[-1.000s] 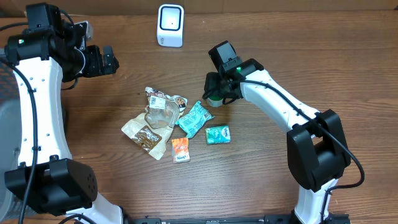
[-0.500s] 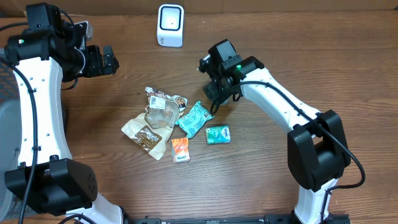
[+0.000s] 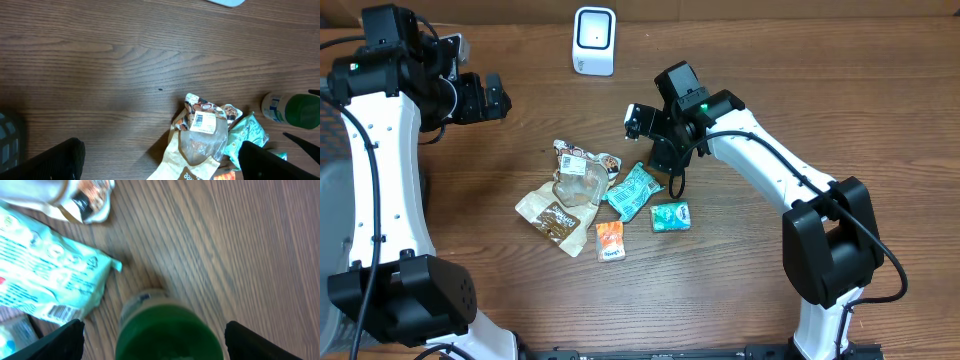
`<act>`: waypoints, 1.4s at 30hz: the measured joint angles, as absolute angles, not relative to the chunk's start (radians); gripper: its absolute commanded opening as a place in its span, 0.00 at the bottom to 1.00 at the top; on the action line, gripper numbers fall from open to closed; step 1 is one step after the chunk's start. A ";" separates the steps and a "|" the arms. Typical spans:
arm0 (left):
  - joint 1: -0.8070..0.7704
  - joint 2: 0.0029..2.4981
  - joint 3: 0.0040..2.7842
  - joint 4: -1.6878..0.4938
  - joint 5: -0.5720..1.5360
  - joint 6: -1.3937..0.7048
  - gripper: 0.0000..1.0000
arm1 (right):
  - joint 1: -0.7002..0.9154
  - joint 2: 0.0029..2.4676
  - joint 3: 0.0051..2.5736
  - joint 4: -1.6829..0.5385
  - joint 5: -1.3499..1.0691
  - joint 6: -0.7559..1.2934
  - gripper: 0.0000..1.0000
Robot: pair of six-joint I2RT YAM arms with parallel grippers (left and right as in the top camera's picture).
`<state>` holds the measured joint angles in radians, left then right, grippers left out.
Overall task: Scan the item barcode
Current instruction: 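Adjust the right gripper on the jar and hold it above the table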
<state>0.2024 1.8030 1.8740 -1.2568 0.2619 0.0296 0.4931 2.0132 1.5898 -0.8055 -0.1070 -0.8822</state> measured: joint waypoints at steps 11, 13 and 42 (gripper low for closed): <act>0.202 1.803 1.874 -1.257 0.262 0.030 1.00 | 0.487 2.012 1.657 -0.657 -0.161 -0.443 1.00; 0.202 1.803 1.874 -1.257 0.262 0.030 1.00 | 0.477 2.005 1.683 -0.693 -0.165 -0.292 1.00; 0.196 1.803 1.874 -1.256 0.262 0.030 1.00 | 0.470 1.997 1.643 -0.900 0.058 0.590 0.89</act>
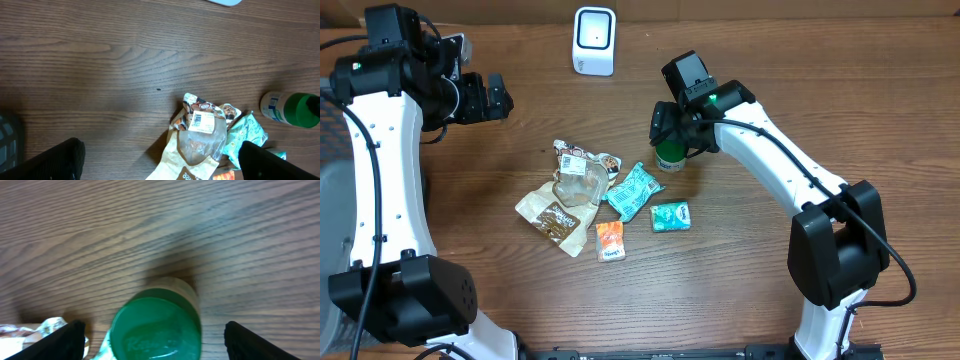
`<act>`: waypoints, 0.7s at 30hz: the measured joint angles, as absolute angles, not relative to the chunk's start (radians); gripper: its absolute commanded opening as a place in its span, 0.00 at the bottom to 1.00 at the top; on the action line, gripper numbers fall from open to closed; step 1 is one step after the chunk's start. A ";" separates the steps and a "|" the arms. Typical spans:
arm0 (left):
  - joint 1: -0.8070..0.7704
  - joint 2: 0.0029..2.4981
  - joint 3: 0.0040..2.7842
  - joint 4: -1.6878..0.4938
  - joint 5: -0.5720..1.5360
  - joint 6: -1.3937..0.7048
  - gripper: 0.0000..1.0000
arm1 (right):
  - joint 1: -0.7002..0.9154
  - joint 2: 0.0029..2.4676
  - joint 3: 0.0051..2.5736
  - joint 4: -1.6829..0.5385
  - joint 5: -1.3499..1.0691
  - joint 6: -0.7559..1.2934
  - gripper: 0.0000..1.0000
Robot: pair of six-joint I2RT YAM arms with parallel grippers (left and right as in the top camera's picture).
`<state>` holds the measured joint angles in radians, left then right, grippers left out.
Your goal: Scan the item barcode
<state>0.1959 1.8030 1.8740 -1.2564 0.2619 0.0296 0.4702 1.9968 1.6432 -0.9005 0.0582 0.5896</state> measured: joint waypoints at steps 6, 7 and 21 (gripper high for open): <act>0.196 1.803 1.874 -1.257 0.262 0.030 1.00 | 0.472 1.998 1.643 -0.907 0.082 0.597 0.90; 0.196 1.803 1.874 -1.256 0.262 0.030 1.00 | 0.472 1.999 1.643 -0.905 0.084 0.598 0.90; 0.196 1.803 1.874 -1.256 0.262 0.030 1.00 | 0.500 2.070 1.642 -0.912 0.086 0.589 0.74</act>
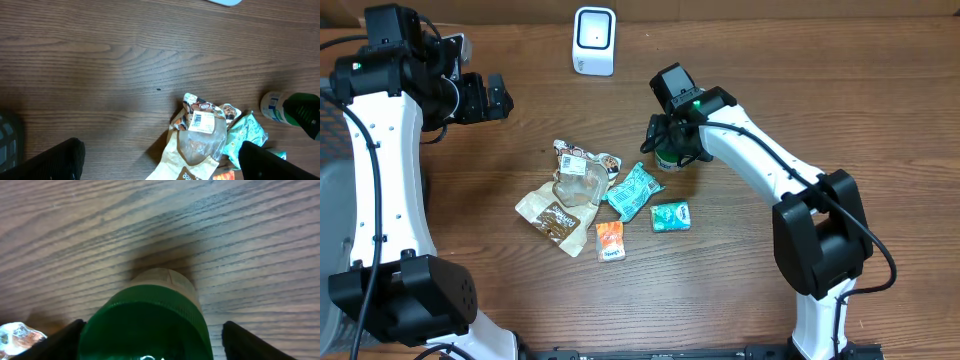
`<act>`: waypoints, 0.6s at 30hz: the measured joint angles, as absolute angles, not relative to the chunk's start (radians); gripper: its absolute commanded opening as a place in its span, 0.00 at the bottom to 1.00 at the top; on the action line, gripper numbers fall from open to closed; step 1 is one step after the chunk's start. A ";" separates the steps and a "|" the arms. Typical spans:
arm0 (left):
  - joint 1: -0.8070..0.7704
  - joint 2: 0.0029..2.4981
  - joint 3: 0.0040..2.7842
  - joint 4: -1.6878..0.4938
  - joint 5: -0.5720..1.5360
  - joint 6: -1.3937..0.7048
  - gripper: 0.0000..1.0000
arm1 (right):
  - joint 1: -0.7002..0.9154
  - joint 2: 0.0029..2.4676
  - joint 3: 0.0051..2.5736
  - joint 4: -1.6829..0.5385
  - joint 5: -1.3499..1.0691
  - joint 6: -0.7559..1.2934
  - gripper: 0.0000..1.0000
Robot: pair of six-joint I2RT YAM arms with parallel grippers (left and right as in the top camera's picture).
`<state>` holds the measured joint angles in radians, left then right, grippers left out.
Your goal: Scan the item barcode
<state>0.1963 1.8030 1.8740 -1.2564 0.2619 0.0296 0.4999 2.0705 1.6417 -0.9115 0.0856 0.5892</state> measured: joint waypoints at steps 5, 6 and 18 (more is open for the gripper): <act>0.196 1.803 1.874 -1.256 0.262 0.030 1.00 | 0.500 2.070 1.642 -0.931 0.086 0.543 0.61; 0.196 1.803 1.874 -1.256 0.262 0.030 0.99 | 0.500 2.070 1.642 -0.933 0.087 0.530 0.61; 0.196 1.803 1.874 -1.257 0.262 0.030 0.99 | 0.500 2.067 1.676 -0.965 0.044 0.100 0.59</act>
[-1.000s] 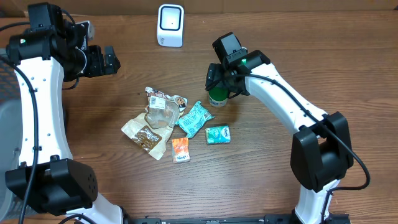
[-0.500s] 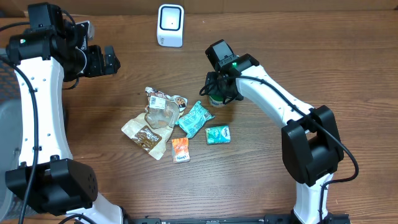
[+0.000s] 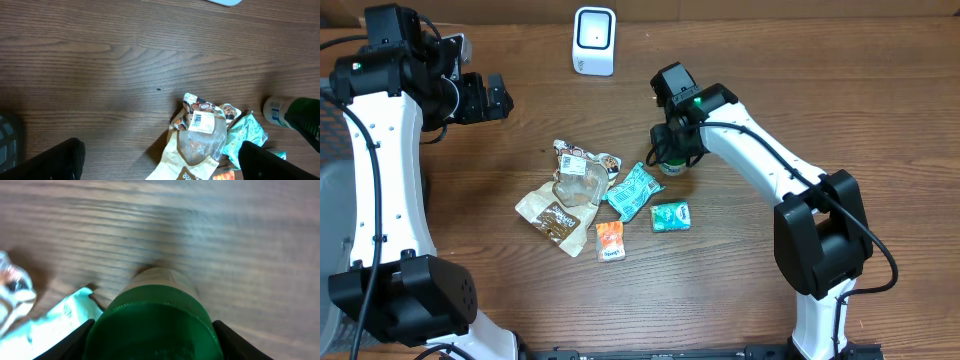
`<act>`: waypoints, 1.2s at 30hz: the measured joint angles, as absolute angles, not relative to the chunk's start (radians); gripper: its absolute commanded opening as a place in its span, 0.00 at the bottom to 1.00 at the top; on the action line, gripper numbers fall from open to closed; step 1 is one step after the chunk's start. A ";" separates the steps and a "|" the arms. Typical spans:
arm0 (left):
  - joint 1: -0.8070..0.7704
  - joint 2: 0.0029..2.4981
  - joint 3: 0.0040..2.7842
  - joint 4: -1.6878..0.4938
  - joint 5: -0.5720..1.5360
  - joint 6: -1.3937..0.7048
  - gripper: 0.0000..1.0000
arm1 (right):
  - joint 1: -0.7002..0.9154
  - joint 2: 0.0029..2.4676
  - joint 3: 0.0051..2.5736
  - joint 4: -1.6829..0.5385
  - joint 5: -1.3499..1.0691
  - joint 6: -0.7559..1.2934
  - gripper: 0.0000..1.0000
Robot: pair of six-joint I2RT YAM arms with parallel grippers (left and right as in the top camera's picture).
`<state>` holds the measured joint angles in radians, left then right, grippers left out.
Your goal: Scan the item barcode
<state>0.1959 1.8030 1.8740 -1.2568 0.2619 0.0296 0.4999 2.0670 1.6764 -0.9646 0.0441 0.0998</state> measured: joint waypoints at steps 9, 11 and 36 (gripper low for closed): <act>0.196 1.803 1.874 -1.256 0.262 0.030 0.99 | 0.499 2.029 1.689 -0.964 -0.026 -0.438 0.73; 0.196 1.803 1.874 -1.256 0.262 0.030 1.00 | 0.497 2.028 1.689 -0.970 -0.089 -0.564 0.78; 0.196 1.803 1.874 -1.257 0.262 0.030 1.00 | 0.401 2.028 1.793 -0.896 -0.257 -0.256 1.00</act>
